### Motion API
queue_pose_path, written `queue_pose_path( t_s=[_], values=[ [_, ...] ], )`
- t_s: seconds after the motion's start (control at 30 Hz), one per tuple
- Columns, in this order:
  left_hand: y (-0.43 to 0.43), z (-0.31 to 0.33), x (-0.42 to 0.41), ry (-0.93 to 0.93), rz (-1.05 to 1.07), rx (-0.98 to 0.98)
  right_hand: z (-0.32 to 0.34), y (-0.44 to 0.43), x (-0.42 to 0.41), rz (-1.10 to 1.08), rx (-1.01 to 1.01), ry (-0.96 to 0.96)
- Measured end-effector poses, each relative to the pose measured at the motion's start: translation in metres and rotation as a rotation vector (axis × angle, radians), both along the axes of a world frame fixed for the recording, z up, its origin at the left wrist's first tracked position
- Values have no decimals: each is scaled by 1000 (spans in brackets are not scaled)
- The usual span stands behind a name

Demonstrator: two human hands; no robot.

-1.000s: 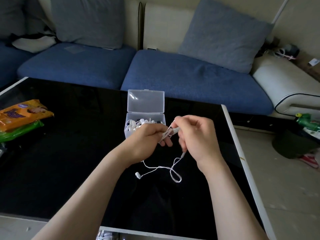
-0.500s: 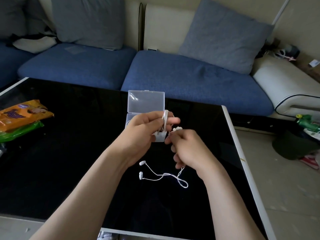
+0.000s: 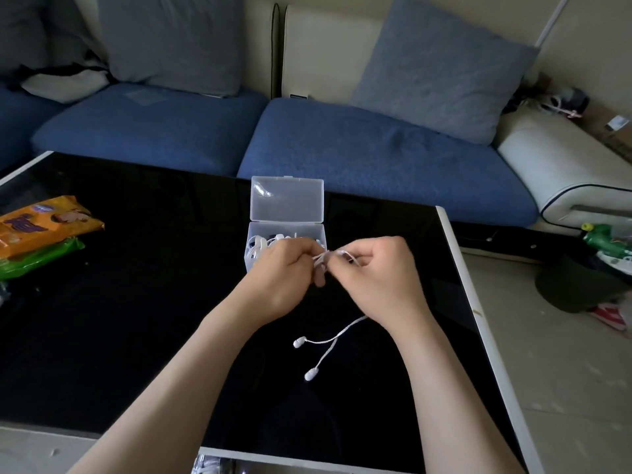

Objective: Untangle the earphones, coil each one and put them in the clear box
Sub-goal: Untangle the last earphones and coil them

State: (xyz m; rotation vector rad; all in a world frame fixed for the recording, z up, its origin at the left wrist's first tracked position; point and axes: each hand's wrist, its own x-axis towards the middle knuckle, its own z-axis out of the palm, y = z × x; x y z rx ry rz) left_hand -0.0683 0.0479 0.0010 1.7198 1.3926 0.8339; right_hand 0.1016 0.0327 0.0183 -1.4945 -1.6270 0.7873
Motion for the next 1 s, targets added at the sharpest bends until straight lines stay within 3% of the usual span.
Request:
queue_pose_path(
  t_s=[0.1,0.23,0.43,0.53,0.7,0.8,0.87,1.0],
  values=[
    [-7,10,3,-174,-53,-123,-1,2,5,-91,84,89],
    [-9,18,2,-355,-95,-236,-9,6,8,-118,34,119],
    [1,19,-2,-722,185,-302,-11,5,13,-6,-88,-32],
    [5,19,-11,-885,209,-387,-13,4,15,10,-110,-68],
    [3,21,-11,-1221,130,-526,-7,2,13,98,-189,129],
    [3,22,-5,-1230,172,-505,-7,5,12,46,-239,86],
    [3,20,-4,-1136,176,-484,-7,2,8,100,-320,-21],
    [1,18,-3,-940,151,-433,-2,-6,-3,261,-470,-7]
  ],
)
